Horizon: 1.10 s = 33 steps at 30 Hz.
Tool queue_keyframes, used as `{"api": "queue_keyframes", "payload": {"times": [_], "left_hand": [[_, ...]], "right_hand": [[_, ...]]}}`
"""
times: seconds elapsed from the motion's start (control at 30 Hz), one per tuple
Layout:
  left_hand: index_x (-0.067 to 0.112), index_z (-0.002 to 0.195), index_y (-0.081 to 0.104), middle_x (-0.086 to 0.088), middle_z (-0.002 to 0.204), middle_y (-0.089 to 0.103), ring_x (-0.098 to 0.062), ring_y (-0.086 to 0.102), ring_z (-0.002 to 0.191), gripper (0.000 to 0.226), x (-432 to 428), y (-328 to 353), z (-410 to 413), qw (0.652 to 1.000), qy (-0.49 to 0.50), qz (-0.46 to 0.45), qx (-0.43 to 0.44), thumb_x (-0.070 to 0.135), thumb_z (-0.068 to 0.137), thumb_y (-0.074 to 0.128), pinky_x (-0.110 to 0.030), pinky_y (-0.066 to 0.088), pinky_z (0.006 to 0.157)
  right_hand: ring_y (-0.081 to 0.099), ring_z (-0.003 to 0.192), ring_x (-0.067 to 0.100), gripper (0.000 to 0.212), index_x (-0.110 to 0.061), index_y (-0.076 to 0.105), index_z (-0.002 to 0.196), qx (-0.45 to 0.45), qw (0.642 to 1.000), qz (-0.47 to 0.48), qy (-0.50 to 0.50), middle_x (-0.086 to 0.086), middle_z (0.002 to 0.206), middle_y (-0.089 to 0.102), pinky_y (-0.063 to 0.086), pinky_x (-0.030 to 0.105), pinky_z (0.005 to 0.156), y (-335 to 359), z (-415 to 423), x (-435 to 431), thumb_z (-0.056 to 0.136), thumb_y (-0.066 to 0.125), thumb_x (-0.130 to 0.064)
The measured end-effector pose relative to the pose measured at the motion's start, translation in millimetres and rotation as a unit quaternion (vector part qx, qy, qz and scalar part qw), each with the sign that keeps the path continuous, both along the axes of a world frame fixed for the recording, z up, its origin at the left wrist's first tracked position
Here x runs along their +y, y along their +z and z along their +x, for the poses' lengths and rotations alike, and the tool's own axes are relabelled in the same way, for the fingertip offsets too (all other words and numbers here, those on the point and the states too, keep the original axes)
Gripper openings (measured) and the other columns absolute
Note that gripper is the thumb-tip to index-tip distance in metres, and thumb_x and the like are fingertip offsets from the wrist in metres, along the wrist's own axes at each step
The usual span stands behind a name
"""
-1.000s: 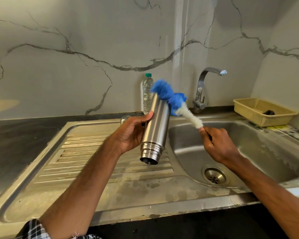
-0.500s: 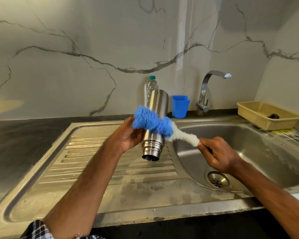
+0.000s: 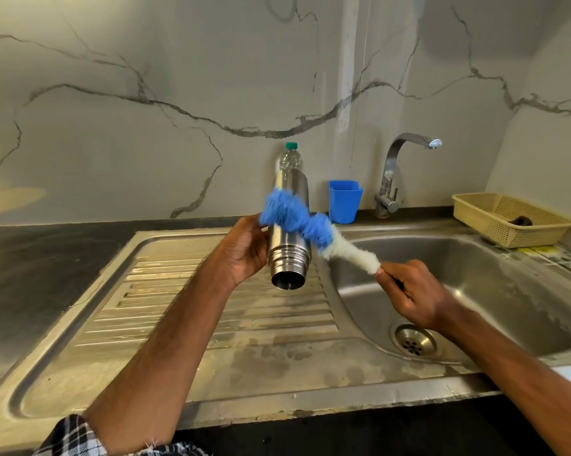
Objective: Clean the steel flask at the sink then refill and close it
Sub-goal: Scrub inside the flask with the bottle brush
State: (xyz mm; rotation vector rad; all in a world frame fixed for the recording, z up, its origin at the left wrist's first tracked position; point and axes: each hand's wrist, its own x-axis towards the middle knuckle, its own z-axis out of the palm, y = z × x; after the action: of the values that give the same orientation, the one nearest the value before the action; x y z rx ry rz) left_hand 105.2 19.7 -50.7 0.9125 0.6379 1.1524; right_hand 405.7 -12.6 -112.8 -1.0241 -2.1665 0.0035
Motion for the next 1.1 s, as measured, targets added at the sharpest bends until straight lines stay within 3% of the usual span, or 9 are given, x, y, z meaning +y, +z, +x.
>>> {"api": "queue_keyframes", "payload": {"times": [0.07, 0.17, 0.3, 0.47, 0.6, 0.7, 0.8, 0.9, 1.1], "left_hand": [[0.005, 0.099, 0.065, -0.006, 0.082, 0.074, -0.02, 0.073, 0.071, 0.02, -0.8, 0.9, -1.4, 1.0, 0.002, 0.001, -0.015, 0.013, 0.081, 0.066, -0.031, 0.063, 0.064], [0.003, 0.108, 0.063, -0.008, 0.088, 0.071, -0.021, 0.073, 0.074, 0.02, 3.2, 2.3, -1.9, 0.999, 0.044, -0.002, -0.009, 0.017, 0.094, 0.062, -0.033, 0.063, 0.065], [0.005, 0.103, 0.064, -0.006, 0.084, 0.074, -0.019, 0.074, 0.072, 0.018, -1.6, 2.5, -1.8, 0.999, 0.025, 0.0, -0.03, 0.016, 0.091, 0.057, -0.031, 0.063, 0.063], [0.0, 0.124, 0.06, -0.01, 0.099, 0.07, -0.023, 0.07, 0.087, 0.036, 1.7, 4.1, -1.5, 0.997, 0.077, -0.015, -0.018, 0.026, 0.1, 0.062, -0.039, 0.059, 0.086], [0.003, 0.111, 0.063, -0.007, 0.09, 0.074, -0.018, 0.073, 0.076, 0.021, 1.6, 1.3, -2.3, 0.997, 0.063, -0.013, -0.031, 0.019, 0.102, 0.054, -0.031, 0.062, 0.066], [0.0, 0.133, 0.056, -0.014, 0.114, 0.063, -0.026, 0.062, 0.101, 0.044, 2.7, 1.7, -1.2, 0.995, 0.085, -0.027, -0.04, 0.025, 0.098, 0.064, -0.036, 0.052, 0.084], [0.0, 0.14, 0.051, -0.019, 0.125, 0.062, -0.031, 0.063, 0.108, 0.058, -1.1, -0.1, 4.5, 0.996, 0.072, -0.039, -0.045, 0.022, 0.091, 0.072, -0.041, 0.057, 0.087], [0.0, 0.129, 0.056, -0.015, 0.115, 0.065, -0.027, 0.068, 0.096, 0.058, -0.7, -2.9, 7.0, 0.997, 0.052, -0.04, -0.034, 0.017, 0.079, 0.079, -0.039, 0.061, 0.079], [0.008, 0.09, 0.073, -0.006, 0.08, 0.073, -0.018, 0.072, 0.069, 0.017, 1.6, -2.0, -1.8, 0.999, 0.006, -0.004, -0.048, 0.018, 0.078, 0.066, -0.029, 0.062, 0.063]], "right_hand": [[0.044, 0.044, 0.012, 0.028, -0.042, 0.044, 0.074, -0.017, 1.0, 0.005, 0.014, -0.015, 0.053, 0.041, 0.032, 0.023, 0.044, -0.2, -0.5, -0.2, 0.102, 0.039, -0.04], [0.047, 0.045, 0.015, 0.036, -0.035, 0.048, 0.07, 0.028, 0.999, -0.021, -0.031, -0.012, 0.052, 0.044, 0.035, 0.028, 0.044, 1.6, 0.7, 3.1, 0.101, 0.036, -0.048], [0.042, 0.042, 0.009, 0.031, -0.04, 0.045, 0.071, 0.005, 0.999, -0.008, 0.035, -0.017, 0.052, 0.04, 0.029, 0.018, 0.046, -1.8, -0.8, -0.7, 0.102, 0.043, -0.035], [0.045, 0.043, 0.012, 0.04, -0.034, 0.048, 0.065, 0.047, 0.998, -0.038, -0.02, -0.009, 0.05, 0.046, 0.033, 0.025, 0.044, -0.5, -2.5, 2.2, 0.103, 0.039, -0.044], [0.045, 0.043, 0.011, 0.032, -0.037, 0.048, 0.069, 0.009, 0.999, -0.029, 0.025, -0.013, 0.052, 0.046, 0.032, 0.021, 0.044, -3.3, -2.8, 0.5, 0.1, 0.041, -0.04], [0.047, 0.044, 0.017, 0.039, -0.031, 0.05, 0.067, 0.027, 0.999, -0.029, -0.026, -0.009, 0.051, 0.046, 0.037, 0.034, 0.043, -1.3, -1.3, 3.7, 0.101, 0.039, -0.045], [0.044, 0.042, 0.016, 0.04, -0.03, 0.048, 0.065, 0.035, 0.999, -0.017, -0.032, -0.008, 0.049, 0.044, 0.035, 0.036, 0.043, -2.7, -1.0, 3.4, 0.103, 0.04, -0.04], [0.043, 0.041, 0.015, 0.038, -0.034, 0.046, 0.066, 0.033, 0.999, -0.006, -0.018, -0.009, 0.05, 0.042, 0.034, 0.031, 0.042, -1.2, 0.8, 1.6, 0.104, 0.04, -0.04], [0.04, 0.042, 0.006, 0.021, -0.04, 0.045, 0.082, -0.038, 0.998, 0.027, 0.03, -0.021, 0.054, 0.036, 0.029, 0.02, 0.043, 2.9, 2.0, 0.2, 0.103, 0.04, -0.037]]}}
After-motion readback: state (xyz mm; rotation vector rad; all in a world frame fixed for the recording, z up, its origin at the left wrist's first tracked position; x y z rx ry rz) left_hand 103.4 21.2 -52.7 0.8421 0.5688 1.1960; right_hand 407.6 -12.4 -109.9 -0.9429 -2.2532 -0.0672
